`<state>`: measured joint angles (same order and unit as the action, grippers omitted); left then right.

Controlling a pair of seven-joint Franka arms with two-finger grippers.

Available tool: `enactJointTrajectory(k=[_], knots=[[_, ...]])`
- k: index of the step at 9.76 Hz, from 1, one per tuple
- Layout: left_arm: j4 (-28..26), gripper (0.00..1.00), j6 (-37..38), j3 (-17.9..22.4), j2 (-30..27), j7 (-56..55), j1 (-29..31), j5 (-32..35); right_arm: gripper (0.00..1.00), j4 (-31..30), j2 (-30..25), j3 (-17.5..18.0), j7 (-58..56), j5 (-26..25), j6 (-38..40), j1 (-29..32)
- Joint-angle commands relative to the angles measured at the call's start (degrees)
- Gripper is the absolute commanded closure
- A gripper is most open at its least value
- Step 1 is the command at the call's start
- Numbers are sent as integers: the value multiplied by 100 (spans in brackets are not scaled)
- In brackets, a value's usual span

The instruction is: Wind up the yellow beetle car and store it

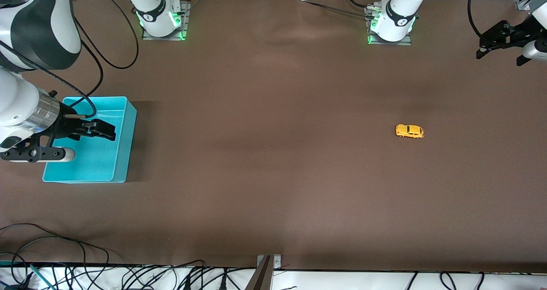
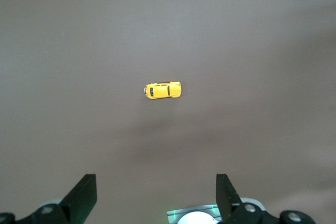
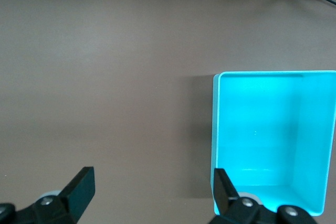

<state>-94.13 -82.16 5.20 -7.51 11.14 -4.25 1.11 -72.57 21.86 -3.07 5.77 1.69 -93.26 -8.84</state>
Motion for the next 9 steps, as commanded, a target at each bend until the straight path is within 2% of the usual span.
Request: enactJointTrajectory(k=[1,9], knots=[[219,0,156,-37,101,-77,56,56,0,15,-146,-1,-40,25,63,14],[219,0,156,-37,110,-77,47,74,0,15,-147,17,-23,-72,63,-12]])
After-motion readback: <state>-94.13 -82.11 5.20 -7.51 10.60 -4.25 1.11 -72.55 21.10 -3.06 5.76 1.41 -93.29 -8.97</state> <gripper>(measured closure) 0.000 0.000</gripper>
